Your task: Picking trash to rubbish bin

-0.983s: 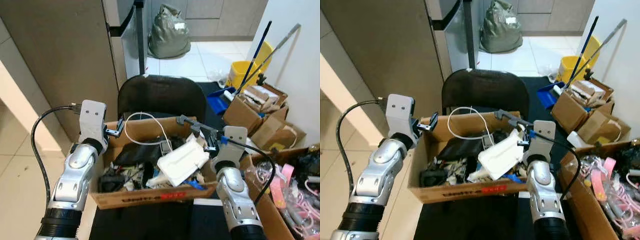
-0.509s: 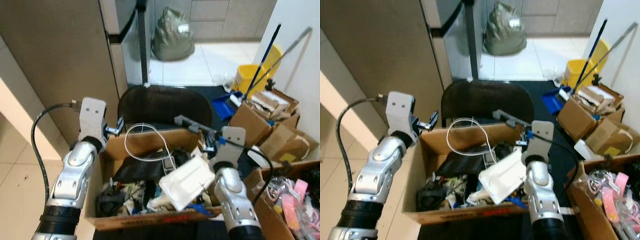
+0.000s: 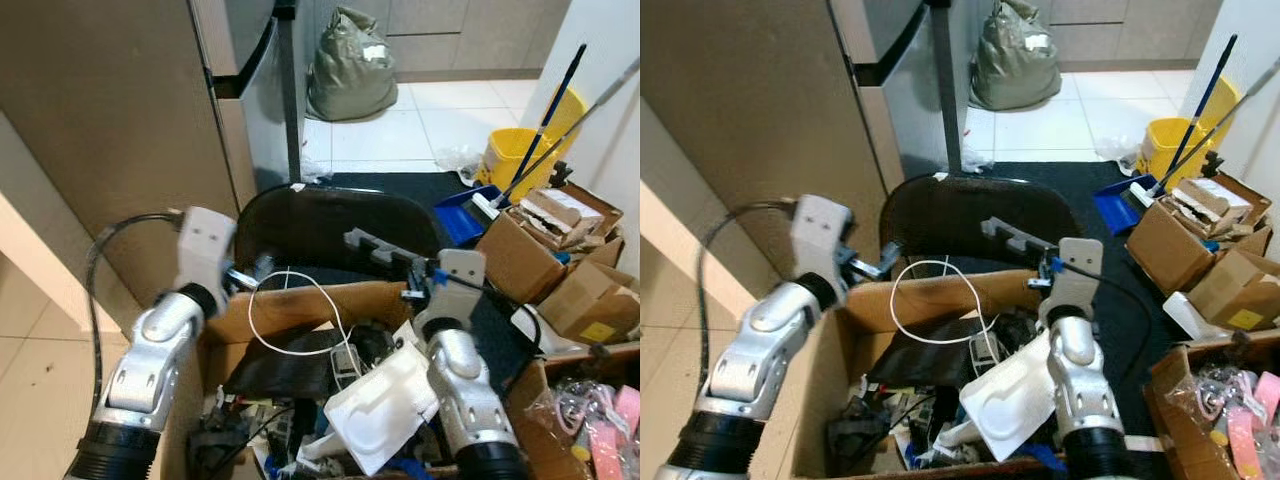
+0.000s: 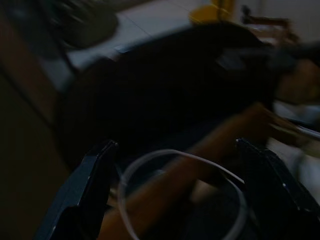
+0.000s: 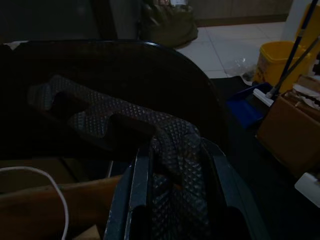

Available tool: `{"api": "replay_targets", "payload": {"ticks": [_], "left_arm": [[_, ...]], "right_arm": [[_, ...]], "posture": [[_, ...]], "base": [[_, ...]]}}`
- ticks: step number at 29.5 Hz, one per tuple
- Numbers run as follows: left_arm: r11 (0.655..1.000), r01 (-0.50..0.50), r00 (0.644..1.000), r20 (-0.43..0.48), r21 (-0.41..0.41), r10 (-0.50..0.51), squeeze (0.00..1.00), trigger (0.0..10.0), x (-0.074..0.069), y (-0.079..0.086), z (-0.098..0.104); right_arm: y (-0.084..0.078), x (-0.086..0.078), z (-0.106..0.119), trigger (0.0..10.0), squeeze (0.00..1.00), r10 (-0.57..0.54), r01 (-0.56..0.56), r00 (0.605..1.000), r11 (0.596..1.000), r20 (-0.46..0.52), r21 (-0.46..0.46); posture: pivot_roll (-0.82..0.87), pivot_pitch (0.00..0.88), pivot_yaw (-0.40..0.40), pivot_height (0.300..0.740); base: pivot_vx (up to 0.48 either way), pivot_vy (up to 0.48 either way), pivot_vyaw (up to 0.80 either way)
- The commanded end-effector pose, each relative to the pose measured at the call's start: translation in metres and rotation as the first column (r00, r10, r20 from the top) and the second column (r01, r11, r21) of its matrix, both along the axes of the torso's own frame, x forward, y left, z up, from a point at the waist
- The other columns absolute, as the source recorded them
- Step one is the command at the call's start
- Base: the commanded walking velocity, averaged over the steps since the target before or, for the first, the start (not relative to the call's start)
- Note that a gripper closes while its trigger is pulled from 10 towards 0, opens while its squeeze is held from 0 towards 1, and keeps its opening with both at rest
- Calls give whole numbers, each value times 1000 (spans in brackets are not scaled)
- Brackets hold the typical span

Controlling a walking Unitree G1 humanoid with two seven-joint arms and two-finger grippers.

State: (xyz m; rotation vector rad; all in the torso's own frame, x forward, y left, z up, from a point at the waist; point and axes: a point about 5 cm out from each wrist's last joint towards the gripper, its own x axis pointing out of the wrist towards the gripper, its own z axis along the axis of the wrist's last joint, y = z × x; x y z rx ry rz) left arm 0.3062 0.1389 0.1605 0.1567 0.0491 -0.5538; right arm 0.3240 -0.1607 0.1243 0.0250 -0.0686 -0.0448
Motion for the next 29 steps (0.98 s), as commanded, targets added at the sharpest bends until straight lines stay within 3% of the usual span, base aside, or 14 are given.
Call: {"api": "replay_targets", "payload": {"ticks": [1, 4, 5, 8, 14, 15, 17, 19, 22, 25, 29], "left_arm": [[995, 100, 993, -57, 15, -99, 0, 10000, -9, 0, -5], [962, 264, 955, -157, 64, -252, 0, 10000, -23, 0, -12], [962, 264, 955, -157, 64, -252, 0, 10000, -23, 0, -12], [928, 371, 896, -275, 37, -348, 0, 10000, -38, 4, -19], [898, 439, 837, -351, -29, -420, 0, 10000, -50, 3, -17], [894, 446, 827, -367, -32, -426, 0, 10000, -52, 3, -16], [894, 448, 826, -369, -32, -427, 0, 10000, -52, 3, -16], [891, 452, 822, -374, -30, -430, 0, 10000, -53, 4, -16], [888, 458, 815, -386, -30, -433, 0, 10000, -54, 4, -15], [887, 460, 809, -396, -34, -435, 0, 10000, -54, 3, -15], [887, 460, 804, -404, -39, -436, 0, 10000, -55, 3, -14]], "right_arm": [[7, 1, -8, 10000, 0, 49, -49, 998, 999, -41, -11], [15, 5, -14, 10000, 0, 131, -138, 986, 989, -107, -56], [15, 5, -14, 10000, 0, 131, -138, 986, 989, -107, -56], [26, 6, -31, 10000, 0, 241, -278, 938, 952, -249, -125], [35, 7, -39, 10000, 0, 312, -361, 896, 926, -315, -110], [37, 6, -42, 10000, 0, 340, -400, 875, 909, -344, -120], [37, 6, -43, 10000, 0, 345, -409, 869, 904, -354, -124], [39, 5, -45, 10000, 0, 387, -455, 839, 884, -382, -104], [43, 3, -44, 10000, 0, 457, -505, 802, 863, -385, -26], [57, -4, -41, 10000, 0, 564, -594, 733, 803, -381, 45], [67, -9, -43, 10000, 0, 602, -631, 699, 773, -386, 62]], "posture": [[42, 118, 77, 740], [43, 120, 78, 740], [43, 120, 78, 740], [47, 121, 73, 740], [59, 122, 68, 740], [61, 123, 67, 740], [61, 123, 68, 740], [61, 123, 68, 740], [59, 124, 70, 740], [55, 125, 71, 740], [54, 126, 69, 740]], "base": [[0, 0, 0], [0, 0, 0], [0, 0, 0], [0, 0, 0], [0, 0, 0], [0, 0, 0], [0, 0, 0], [0, 0, 0], [0, 0, 0], [0, 0, 0], [0, 0, 0]]}}
